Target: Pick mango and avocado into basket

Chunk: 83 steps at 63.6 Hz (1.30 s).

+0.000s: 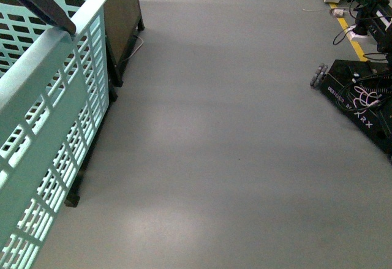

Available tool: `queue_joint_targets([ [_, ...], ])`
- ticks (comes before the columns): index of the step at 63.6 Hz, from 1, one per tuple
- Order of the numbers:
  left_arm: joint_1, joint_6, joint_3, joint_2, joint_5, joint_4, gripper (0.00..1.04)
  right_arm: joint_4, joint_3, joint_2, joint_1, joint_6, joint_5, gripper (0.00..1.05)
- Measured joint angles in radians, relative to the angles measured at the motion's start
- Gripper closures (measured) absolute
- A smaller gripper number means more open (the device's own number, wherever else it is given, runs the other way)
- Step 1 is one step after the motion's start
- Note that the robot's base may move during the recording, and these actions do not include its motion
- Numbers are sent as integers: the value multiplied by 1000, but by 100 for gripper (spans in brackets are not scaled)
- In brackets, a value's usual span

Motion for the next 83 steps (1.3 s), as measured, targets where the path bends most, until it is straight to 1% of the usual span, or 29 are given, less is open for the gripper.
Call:
queue_joint_targets([
  [41, -6, -3, 0, 0, 10, 0, 90, 0, 0, 0, 0, 0, 4, 9],
  [83, -3, -2, 0, 0, 1, 0, 90, 0, 0, -1, 0, 0, 0, 9],
])
